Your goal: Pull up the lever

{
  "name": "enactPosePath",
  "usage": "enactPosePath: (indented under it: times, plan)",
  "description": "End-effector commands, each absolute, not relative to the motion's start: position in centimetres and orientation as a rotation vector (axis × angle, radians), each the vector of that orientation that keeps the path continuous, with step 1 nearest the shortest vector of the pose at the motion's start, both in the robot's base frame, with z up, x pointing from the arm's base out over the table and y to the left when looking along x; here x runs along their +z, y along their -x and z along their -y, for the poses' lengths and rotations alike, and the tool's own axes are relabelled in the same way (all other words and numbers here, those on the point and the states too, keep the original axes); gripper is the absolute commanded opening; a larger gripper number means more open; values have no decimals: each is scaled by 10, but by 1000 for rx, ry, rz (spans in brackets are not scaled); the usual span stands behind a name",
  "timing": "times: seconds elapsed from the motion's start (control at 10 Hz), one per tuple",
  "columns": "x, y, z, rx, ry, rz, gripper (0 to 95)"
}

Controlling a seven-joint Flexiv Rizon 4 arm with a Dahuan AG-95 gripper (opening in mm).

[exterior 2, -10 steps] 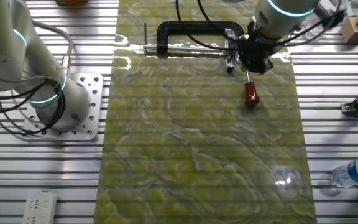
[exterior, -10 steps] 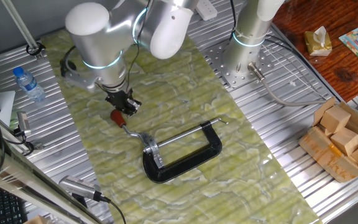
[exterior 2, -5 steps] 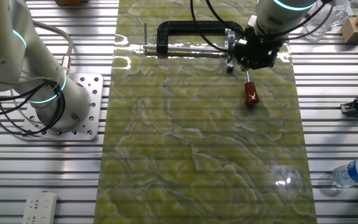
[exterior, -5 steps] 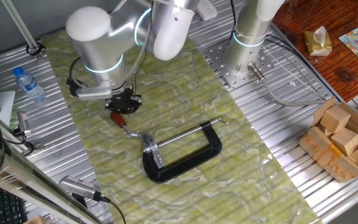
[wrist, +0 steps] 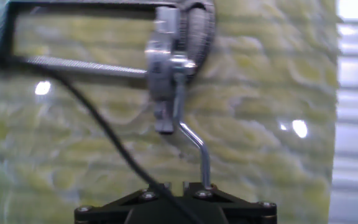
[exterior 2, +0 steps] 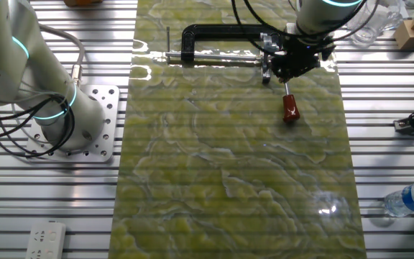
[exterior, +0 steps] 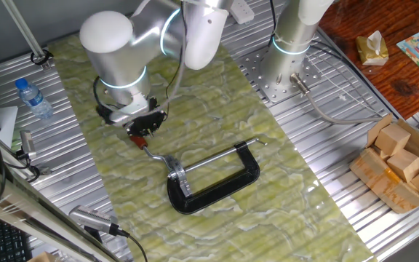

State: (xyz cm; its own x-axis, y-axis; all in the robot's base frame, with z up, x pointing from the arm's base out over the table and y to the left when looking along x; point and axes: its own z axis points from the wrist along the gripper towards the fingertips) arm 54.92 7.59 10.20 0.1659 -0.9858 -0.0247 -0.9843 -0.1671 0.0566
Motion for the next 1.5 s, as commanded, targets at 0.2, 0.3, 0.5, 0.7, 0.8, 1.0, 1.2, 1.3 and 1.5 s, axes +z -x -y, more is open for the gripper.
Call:
enactPosePath:
  times: [0.2, 0.3, 0.5, 0.7, 0.8, 1.0, 1.2, 1.3, 1.5]
  plan:
    - [99, -553, -78, -71, -2596, 1715, 190]
    - [97, -554, -79, -71, -2594, 1717, 190]
    - [91, -556, -80, -69, -2567, 1756, 190]
    - [87, -557, -80, -69, -2518, 1827, 190]
    - [86, -558, -80, -68, -2480, 1877, 190]
    - [86, -558, -79, -59, -2388, 1985, 190]
    - [85, -558, -79, -57, -2309, 2074, 190]
    - [85, -558, -79, -51, -2299, 2082, 190]
    - [85, -558, -79, -52, -2266, 2115, 0]
